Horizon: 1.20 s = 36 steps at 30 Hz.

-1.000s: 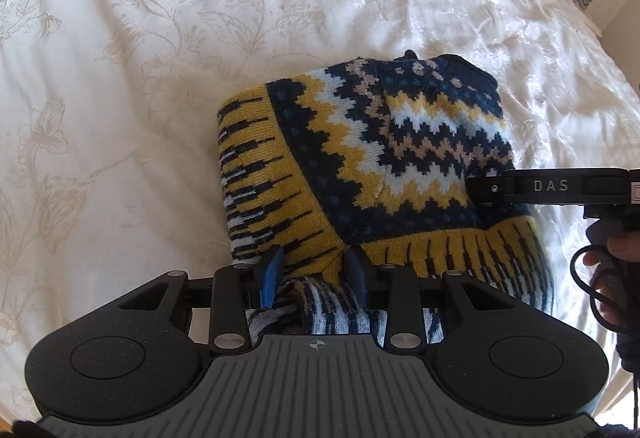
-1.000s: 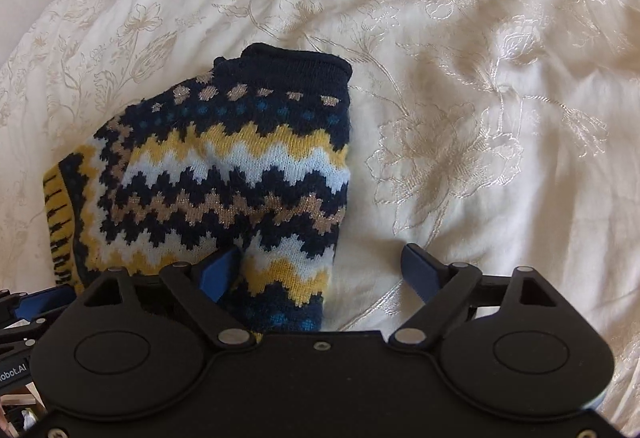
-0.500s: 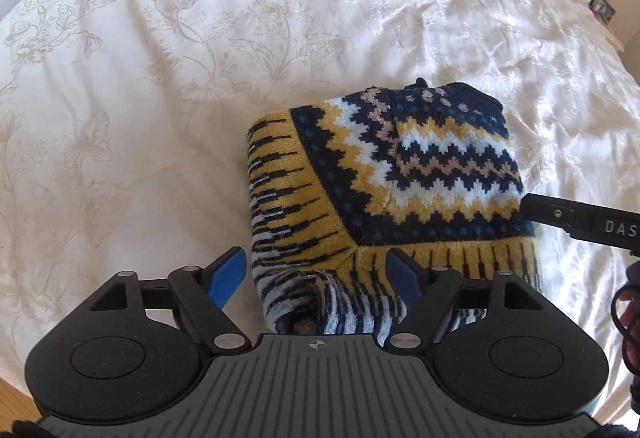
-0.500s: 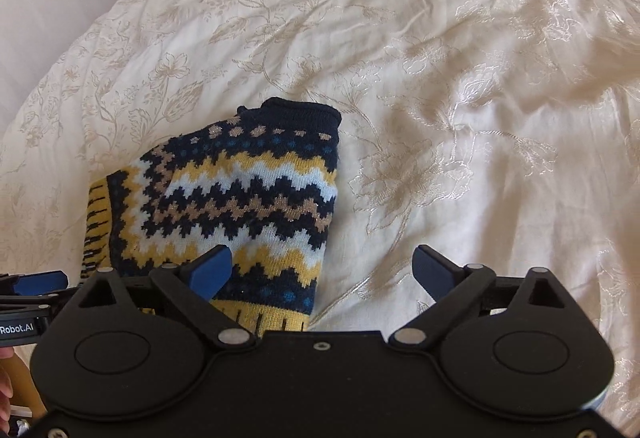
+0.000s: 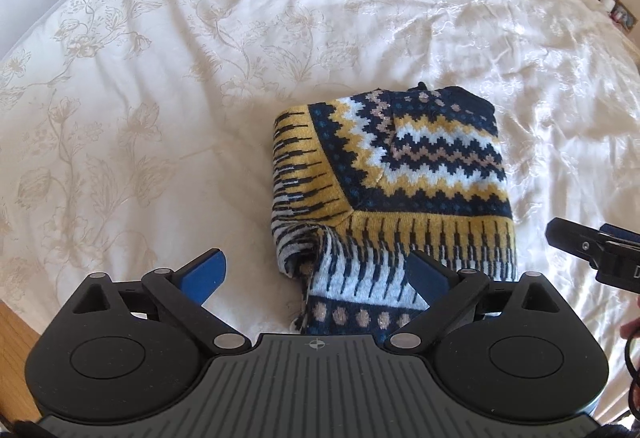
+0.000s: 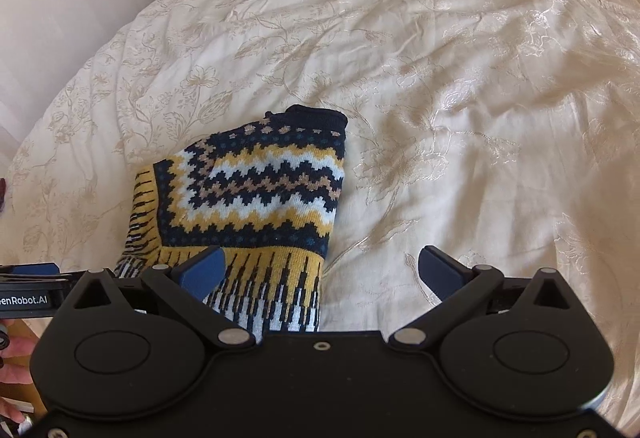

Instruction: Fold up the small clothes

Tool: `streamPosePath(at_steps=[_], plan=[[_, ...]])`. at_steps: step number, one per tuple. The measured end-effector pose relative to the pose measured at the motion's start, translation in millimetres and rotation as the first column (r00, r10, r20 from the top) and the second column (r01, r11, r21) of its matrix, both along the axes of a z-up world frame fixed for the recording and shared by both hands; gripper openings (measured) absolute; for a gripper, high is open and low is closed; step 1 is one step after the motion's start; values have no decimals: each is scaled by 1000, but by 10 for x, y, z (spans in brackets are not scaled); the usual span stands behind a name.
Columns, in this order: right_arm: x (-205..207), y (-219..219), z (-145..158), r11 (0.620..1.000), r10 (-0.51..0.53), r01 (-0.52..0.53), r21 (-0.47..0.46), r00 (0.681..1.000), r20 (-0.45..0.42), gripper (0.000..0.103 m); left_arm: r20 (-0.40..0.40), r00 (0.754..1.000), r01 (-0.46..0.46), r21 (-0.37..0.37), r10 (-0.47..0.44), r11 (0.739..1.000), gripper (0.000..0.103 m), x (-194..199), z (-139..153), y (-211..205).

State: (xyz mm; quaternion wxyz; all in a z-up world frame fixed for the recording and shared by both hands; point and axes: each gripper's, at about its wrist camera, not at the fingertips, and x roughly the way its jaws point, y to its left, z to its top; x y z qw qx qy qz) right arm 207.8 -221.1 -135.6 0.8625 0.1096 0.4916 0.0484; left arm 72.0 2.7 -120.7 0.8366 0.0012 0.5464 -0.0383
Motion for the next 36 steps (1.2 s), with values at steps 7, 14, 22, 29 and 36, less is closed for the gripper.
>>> streamPosePath(at_steps=[7,14,22,29,36], plan=[[-195,51,184,998,19,-17,-55,999,34,102,-12,1000,-20,2,20,1000,99,-193,98,-4],[-360,70,253,996,37,-33,-85,998,43,102,-22,1000,-6,19,7,1000,99,-345,144,-53],[-522,55,288,994,36,-31,-105,998,47,102,-24,1000,18,41,-17,999,99,-463,212,-143],[-626,23,286,994,37,-33,-101,999,38,102,-26,998,53,62,-51,997,98,-541,278,-256],[-658,1,300,995,37,-34,-94,999,37,102,-27,999,39,56,-37,998,97,-579,322,-293]])
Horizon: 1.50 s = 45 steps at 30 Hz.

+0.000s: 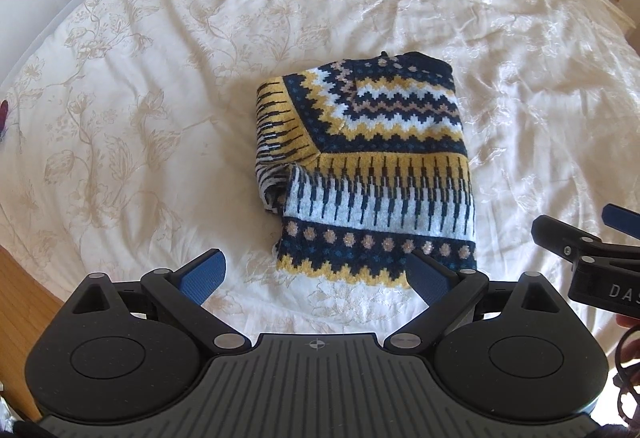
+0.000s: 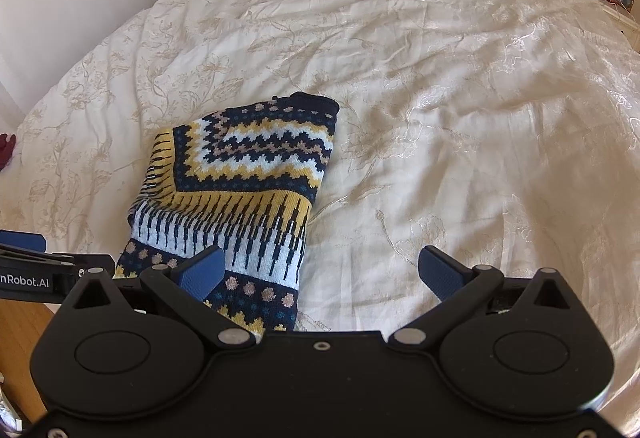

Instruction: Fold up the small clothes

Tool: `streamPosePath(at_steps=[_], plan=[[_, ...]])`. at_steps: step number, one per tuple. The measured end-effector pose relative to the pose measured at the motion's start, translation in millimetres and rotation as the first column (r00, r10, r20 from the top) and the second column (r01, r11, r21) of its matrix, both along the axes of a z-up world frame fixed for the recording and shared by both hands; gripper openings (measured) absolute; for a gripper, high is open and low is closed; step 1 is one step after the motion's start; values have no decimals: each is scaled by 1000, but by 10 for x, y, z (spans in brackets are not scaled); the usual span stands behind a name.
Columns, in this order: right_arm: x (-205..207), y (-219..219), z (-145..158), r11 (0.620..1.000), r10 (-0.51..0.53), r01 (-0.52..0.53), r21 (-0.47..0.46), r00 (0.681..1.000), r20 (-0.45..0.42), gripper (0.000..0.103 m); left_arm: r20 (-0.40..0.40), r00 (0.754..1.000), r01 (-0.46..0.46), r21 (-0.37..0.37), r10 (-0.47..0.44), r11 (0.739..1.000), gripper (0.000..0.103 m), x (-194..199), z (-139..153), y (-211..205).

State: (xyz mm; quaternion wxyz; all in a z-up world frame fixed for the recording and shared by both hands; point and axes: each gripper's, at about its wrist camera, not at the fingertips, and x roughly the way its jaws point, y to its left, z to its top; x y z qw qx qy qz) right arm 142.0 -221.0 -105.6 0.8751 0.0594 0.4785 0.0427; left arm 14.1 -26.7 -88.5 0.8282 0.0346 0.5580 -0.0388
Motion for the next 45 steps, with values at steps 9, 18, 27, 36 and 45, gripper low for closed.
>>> streamPosePath(at_steps=[9,18,27,36,45], plan=[[1,-12,52,1000,-9,9,5,1000,4,102,-3,1000,-9,16,9,1000,97,-30,24,-8],[15,2,52,1000,-13,13,10,1000,-4,102,-34,999,-29,47,30,999,97,-32,-5,1],[22,19,38,1000,-10,10,8,1000,-8,102,-65,997,-47,50,50,998,97,-38,-58,32],[21,39,23,1000,-8,8,6,1000,-13,102,-80,995,-53,35,56,998,97,-46,-82,36],[18,28,-12,1000,-14,14,11,999,-31,102,-89,994,-53,33,55,998,97,-42,-96,30]])
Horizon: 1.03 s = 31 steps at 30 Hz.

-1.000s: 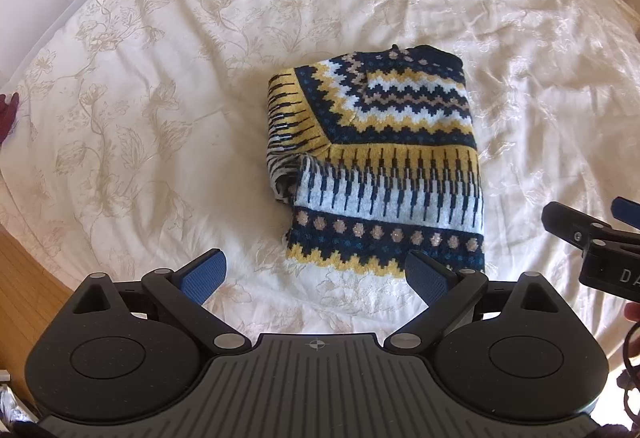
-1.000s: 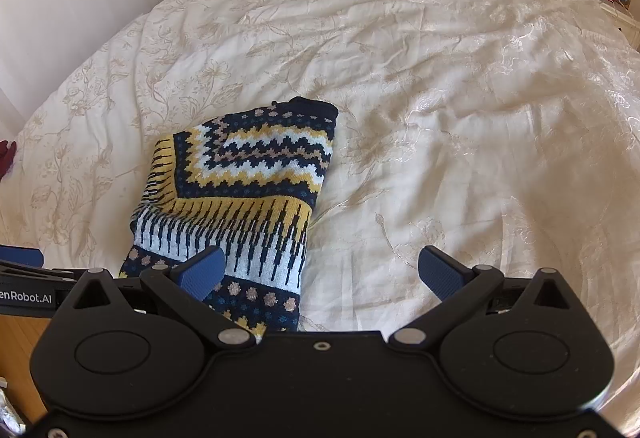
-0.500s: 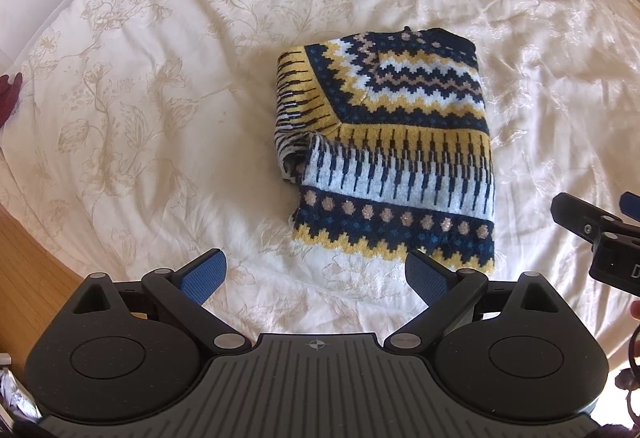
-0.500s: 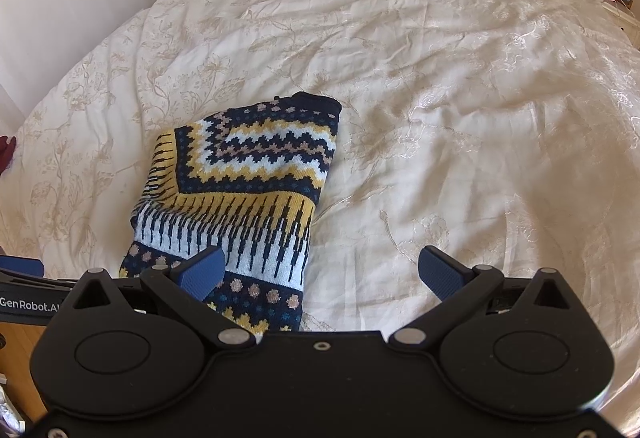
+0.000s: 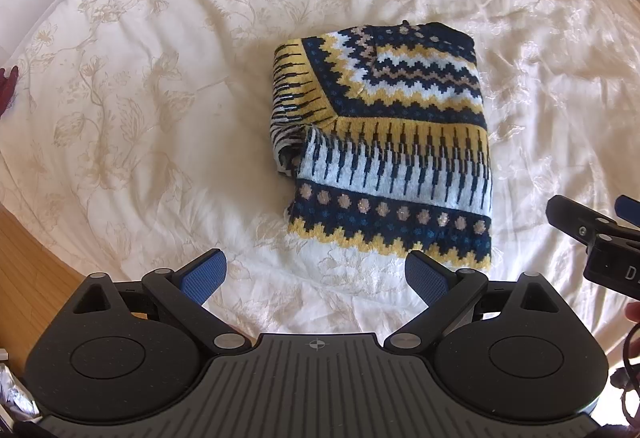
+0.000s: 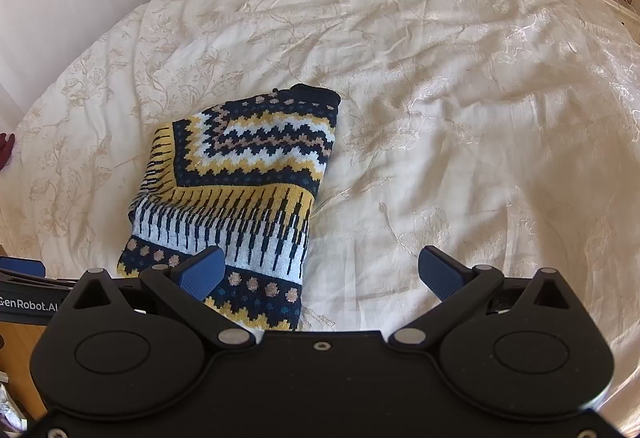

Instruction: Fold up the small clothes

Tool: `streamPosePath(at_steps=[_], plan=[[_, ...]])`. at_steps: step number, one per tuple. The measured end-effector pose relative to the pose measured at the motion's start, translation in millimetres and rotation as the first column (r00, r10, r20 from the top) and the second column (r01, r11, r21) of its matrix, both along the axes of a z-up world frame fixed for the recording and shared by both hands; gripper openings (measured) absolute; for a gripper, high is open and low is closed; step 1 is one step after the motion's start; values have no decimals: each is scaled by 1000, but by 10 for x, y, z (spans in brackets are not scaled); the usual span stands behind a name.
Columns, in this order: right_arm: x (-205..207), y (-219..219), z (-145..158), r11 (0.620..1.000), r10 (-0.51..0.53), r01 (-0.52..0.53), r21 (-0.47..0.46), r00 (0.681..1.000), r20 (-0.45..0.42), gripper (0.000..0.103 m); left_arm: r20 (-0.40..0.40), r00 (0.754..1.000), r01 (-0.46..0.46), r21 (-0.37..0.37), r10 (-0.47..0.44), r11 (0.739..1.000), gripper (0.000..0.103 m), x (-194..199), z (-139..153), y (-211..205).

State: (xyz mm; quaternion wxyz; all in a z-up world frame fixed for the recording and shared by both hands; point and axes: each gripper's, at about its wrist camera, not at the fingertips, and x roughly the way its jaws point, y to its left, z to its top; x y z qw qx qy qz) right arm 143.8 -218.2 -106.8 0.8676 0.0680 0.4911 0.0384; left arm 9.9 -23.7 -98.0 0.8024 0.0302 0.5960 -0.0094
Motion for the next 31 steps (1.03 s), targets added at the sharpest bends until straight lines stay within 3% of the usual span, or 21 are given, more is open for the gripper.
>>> streamPosePath(at_steps=[31], plan=[[42,-6,-75,1000,-6,6,6,999,-35,102,-7,1000,-1,6,1,1000,97,49,-34,-2]])
